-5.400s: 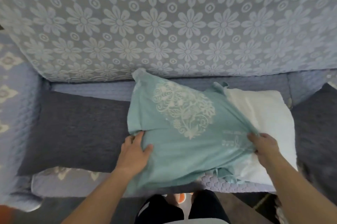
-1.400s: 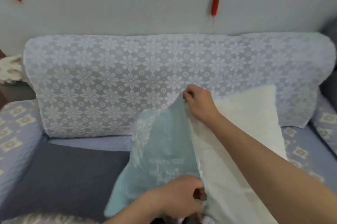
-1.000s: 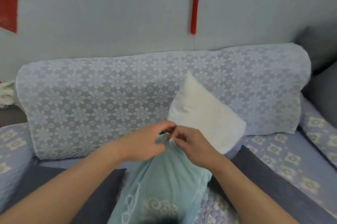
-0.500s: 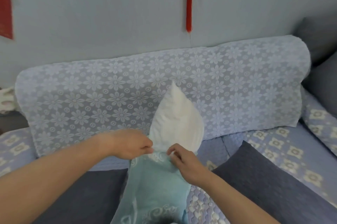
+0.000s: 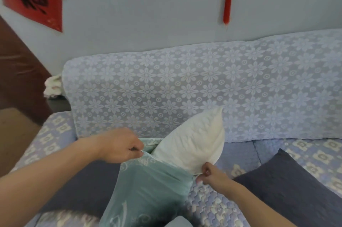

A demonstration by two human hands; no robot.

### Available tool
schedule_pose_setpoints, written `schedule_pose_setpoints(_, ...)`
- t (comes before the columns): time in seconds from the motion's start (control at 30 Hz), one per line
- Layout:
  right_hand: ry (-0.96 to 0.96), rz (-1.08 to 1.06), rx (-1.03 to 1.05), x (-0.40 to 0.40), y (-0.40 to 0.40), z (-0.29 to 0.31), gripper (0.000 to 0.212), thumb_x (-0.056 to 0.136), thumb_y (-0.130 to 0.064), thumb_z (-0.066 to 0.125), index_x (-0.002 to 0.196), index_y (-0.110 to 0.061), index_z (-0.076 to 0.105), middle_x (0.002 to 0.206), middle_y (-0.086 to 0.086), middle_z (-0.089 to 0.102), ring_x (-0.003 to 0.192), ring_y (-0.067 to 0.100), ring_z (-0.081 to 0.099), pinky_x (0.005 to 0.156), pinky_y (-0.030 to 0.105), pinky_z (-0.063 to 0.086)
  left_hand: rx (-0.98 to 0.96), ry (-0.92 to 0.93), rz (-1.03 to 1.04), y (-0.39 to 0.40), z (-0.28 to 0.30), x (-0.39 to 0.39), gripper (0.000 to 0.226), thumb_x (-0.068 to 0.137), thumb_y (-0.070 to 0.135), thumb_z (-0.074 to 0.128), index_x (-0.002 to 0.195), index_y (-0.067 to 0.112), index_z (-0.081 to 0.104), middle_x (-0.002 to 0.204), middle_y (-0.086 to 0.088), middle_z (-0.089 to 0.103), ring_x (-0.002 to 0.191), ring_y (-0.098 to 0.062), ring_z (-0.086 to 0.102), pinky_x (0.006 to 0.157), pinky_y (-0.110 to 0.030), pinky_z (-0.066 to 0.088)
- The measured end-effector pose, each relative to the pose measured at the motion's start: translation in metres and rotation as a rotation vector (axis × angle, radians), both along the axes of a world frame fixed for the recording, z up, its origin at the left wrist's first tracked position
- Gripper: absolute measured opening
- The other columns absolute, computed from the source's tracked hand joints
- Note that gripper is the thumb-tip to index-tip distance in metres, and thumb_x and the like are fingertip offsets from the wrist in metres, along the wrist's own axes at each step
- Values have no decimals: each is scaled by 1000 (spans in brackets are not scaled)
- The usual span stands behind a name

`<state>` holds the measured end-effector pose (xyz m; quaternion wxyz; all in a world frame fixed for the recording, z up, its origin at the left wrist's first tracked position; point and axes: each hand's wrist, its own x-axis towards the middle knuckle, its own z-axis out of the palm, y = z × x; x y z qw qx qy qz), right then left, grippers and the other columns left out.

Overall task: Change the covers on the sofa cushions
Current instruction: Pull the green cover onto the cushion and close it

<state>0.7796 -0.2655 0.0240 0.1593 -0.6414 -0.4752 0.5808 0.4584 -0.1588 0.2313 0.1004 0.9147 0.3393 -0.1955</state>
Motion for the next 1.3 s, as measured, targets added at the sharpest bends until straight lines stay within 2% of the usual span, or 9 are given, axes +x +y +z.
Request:
schedule_pose_setpoints(0.17, 142, -605, 153, -5, 25, 6, 13, 96, -19, 62, 103, -10, 60, 104, 18, 66, 84, 24, 61, 91, 53, 55, -11, 0, -9, -29, -7, -23, 32, 98, 49, 43, 75, 27, 42, 84, -1, 61, 83, -21, 57, 77, -41, 46)
schedule_pose_setpoints(0.33, 145, -391, 351, 8, 90, 64, 94, 81, -58, 74, 157, -32, 24, 161, -10, 25, 143, 18, 34, 115, 50, 35, -69, -25, -44, -58, -9, -23, 32, 97, 48, 42, 75, 24, 42, 85, -1, 60, 85, -24, 55, 73, -41, 46)
schedule_pose_setpoints(0.57, -102, -125, 644, -53, 120, 109, 21, 89, -37, 71, 104, -24, 64, 102, -3, 66, 101, 22, 61, 81, 34, 42, -36, -193, 163, -77, -20, -23, 20, 97, 46, 50, 90, 28, 48, 81, 5, 60, 78, -17, 56, 68, -38, 44)
schedule_pose_setpoints(0.7, -75, -6, 948, -112, 90, 170, 31, 84, -45, 71, 72, -29, 47, 78, -6, 52, 79, 19, 51, 70, 33, 35, 109, -703, 810, -71, -25, -13, 50, 82, 52, 77, 111, 37, 40, 63, 5, 59, 58, -7, 56, 55, -29, 43)
schedule_pose_setpoints(0.8, -82, -150, 921, -150, 78, 183, 37, 82, -54, 63, 73, -18, 59, 80, -1, 54, 80, 18, 53, 74, 34, 39, 0, -951, 1053, -65, -25, 4, 73, 70, 49, 88, 124, 47, 38, 76, 18, 68, 72, 3, 64, 63, -19, 50)
schedule_pose_setpoints(0.9, 48, -207, 832, -166, 74, 186, 44, 95, -42, 62, 59, -18, 53, 75, 1, 53, 75, 17, 53, 73, 38, 42, 29, -778, 957, -65, -38, 8, 46, 75, 65, 69, 114, 43, 58, 94, 17, 72, 87, -3, 68, 70, -31, 55)
schedule_pose_setpoints(1.03, 200, -275, 984, -134, 76, 181, 24, 97, -10, 55, 76, -16, 66, 94, -1, 66, 92, 8, 59, 86, 22, 43, 129, -913, 869, -69, -43, -19, 6, 87, 35, 68, 83, 38, 72, 85, 26, 74, 86, 5, 69, 71, -22, 54)
schedule_pose_setpoints(1.17, -123, -836, 602, -54, 86, 91, 20, 92, -14, 49, 74, -7, 54, 76, 3, 53, 70, 20, 47, 65, 40, 43, -148, -1251, 1043, -77, -27, -54, 24, 67, 45, 84, 90, 38, 82, 100, 8, 78, 98, -9, 73, 85, -31, 56)
schedule_pose_setpoints(1.3, 152, -462, -130, -47, 75, 4, 21, 101, -38, 53, 114, -23, 56, 113, 0, 57, 105, 25, 57, 91, 45, 49, -314, -1362, 1054, -86, -20, -72, 63, 38, 60, 94, 86, 20, 84, 97, -9, 79, 93, -24, 75, 78, -33, 61)
